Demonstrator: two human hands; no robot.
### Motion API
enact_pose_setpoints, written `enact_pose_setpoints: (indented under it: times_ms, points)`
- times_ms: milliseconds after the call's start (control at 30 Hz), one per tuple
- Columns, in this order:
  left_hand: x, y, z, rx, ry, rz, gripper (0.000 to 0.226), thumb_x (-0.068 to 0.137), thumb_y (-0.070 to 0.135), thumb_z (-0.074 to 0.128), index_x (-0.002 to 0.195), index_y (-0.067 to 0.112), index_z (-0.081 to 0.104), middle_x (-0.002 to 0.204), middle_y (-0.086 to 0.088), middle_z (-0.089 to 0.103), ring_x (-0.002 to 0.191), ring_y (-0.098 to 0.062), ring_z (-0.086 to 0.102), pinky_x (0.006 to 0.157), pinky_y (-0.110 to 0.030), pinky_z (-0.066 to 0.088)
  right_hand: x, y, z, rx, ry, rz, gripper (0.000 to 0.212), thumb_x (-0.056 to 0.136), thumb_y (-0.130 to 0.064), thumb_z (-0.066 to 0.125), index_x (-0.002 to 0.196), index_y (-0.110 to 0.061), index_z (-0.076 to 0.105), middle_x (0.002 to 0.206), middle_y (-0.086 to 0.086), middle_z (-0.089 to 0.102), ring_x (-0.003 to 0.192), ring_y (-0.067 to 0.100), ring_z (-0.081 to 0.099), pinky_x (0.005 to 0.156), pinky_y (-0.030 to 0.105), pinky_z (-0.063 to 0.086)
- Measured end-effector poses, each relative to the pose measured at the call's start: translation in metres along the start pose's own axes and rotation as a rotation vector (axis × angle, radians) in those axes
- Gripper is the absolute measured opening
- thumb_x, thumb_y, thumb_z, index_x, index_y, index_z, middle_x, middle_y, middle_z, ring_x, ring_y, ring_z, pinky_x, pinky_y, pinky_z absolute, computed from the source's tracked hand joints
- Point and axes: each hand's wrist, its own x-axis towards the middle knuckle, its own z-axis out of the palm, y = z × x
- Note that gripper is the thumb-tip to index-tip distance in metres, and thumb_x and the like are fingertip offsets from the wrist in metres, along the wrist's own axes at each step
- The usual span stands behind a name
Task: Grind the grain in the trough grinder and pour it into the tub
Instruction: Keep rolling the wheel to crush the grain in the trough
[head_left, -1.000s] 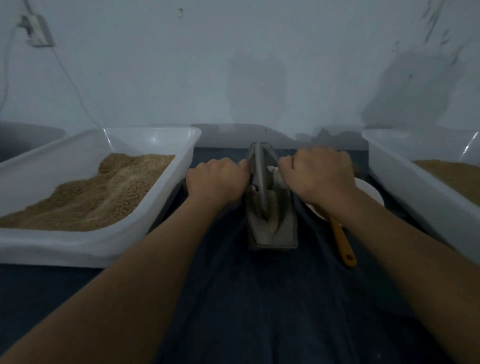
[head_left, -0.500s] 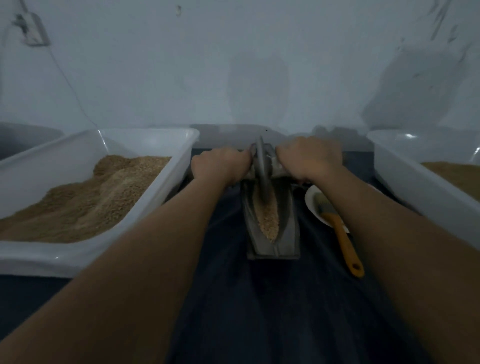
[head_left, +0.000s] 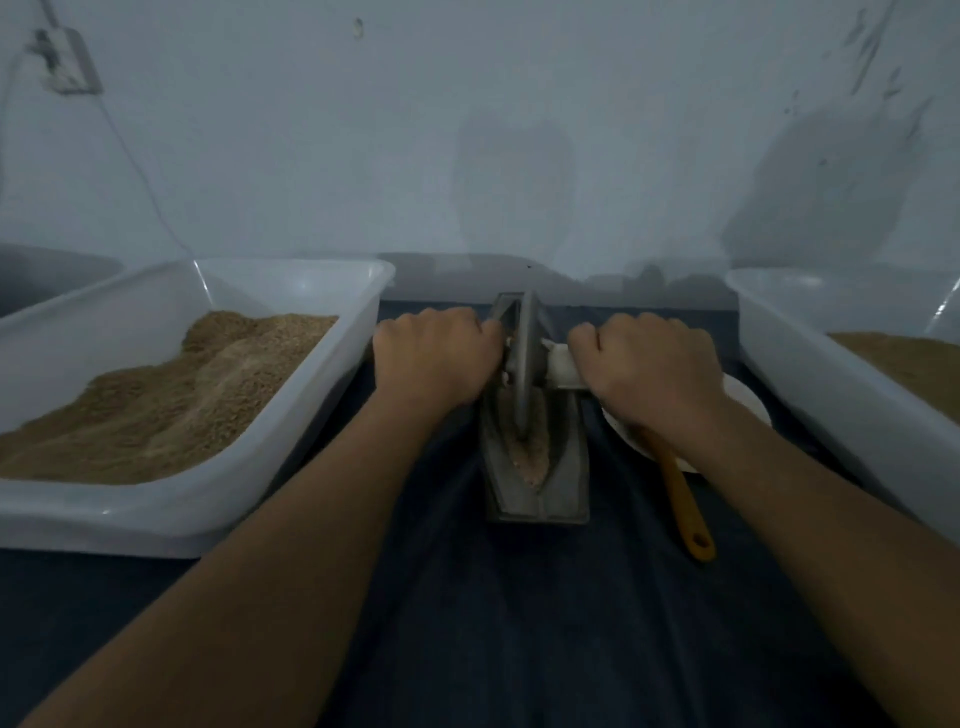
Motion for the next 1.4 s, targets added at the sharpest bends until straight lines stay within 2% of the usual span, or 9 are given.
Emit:
enact_pose_setpoints:
  times_ms: [133,233,333,733,900,1033,1133,1267,1400]
  points:
    - [0.054,-0.006,0.016,-0.048,-0.156,-0.091,0.032,0.104,0.039,0.032,0.104,0.026,0.062,0.117,-0.007,0.064,0.094,-0.028,0.056,0.076,-0.041,0.037,0.068,0.01,0.025,0.088,-0.138,0.133,0.039,0.097,-0.036,0.026,0.079,-0.014,0.052,0.074,0.005,0.054,0.062,0.021,0.045,0.054,0.031,0.028]
    - [0.071,-0.008,0.02,-0.047,-0.186,-0.079,0.017,0.101,0.031,0.039,0.09,0.027,0.051,0.115,-0.009,0.06,0.089,-0.03,0.05,0.076,-0.045,0.04,0.093,0.016,0.028,0.298,-0.216,0.266,0.047,0.089,-0.045,0.034,0.069,-0.014,0.065,0.063,0.005,0.068,0.064,0.025,0.061,0.064,0.033,0.043]
    - [0.066,-0.01,0.024,-0.114,-0.153,-0.131,0.023,0.099,0.033,0.032,0.082,0.026,0.046,0.098,-0.006,0.053,0.083,-0.027,0.047,0.075,-0.043,0.038,0.09,0.011,0.025,0.151,-0.192,0.145,0.049,0.076,-0.044,0.019,0.069,-0.015,0.058,0.069,0.004,0.06,0.063,0.024,0.053,0.058,0.033,0.034]
    - [-0.069,-0.005,-0.023,0.004,0.291,0.089,0.041,0.102,0.032,0.006,0.081,0.025,0.041,0.074,0.008,0.044,0.064,-0.019,0.039,0.06,-0.035,0.028,-0.044,-0.007,-0.023,0.044,0.218,0.046,0.049,0.104,-0.042,0.022,0.067,-0.023,0.048,0.053,-0.009,0.033,0.048,0.017,0.036,0.053,0.031,0.028]
    - [-0.033,-0.001,-0.004,0.121,0.174,0.101,0.03,0.099,0.023,0.009,0.086,0.021,0.036,0.081,0.0,0.048,0.068,-0.023,0.042,0.057,-0.033,0.026,-0.019,-0.008,-0.008,-0.026,0.083,0.073,0.064,0.095,-0.031,-0.009,0.086,-0.017,0.053,0.066,-0.003,0.04,0.058,0.02,0.04,0.055,0.031,0.038]
    - [0.035,-0.009,0.021,-0.007,-0.064,-0.027,0.033,0.105,0.034,0.026,0.096,0.023,0.055,0.111,-0.01,0.066,0.096,-0.032,0.063,0.071,-0.036,0.036,0.049,0.001,0.016,0.108,-0.039,0.13,0.025,0.098,-0.021,0.028,0.079,-0.012,0.041,0.078,0.006,0.051,0.064,0.022,0.042,0.066,0.036,0.047]
    - [0.07,-0.009,0.026,0.014,-0.072,-0.014,0.033,0.104,0.033,0.032,0.114,0.02,0.061,0.125,-0.012,0.065,0.11,-0.037,0.063,0.078,-0.042,0.037,0.087,0.016,0.029,0.137,-0.159,0.129,0.039,0.101,-0.029,0.026,0.073,-0.013,0.048,0.079,0.007,0.053,0.065,0.022,0.046,0.058,0.031,0.029]
    - [0.066,-0.012,0.029,0.004,-0.047,-0.01,0.025,0.102,0.033,0.031,0.097,0.027,0.055,0.12,-0.014,0.065,0.104,-0.038,0.063,0.074,-0.042,0.04,0.085,0.015,0.033,0.054,-0.089,0.089,0.043,0.097,-0.031,0.019,0.074,-0.015,0.052,0.072,0.004,0.049,0.062,0.02,0.046,0.054,0.031,0.027]
    - [0.029,-0.009,0.024,-0.055,0.02,-0.049,0.024,0.105,0.034,0.029,0.089,0.021,0.043,0.101,-0.012,0.065,0.084,-0.033,0.06,0.062,-0.035,0.034,0.058,-0.003,0.012,0.034,-0.057,0.125,0.05,0.09,-0.035,0.009,0.074,-0.016,0.052,0.072,0.003,0.052,0.066,0.024,0.049,0.067,0.036,0.047]
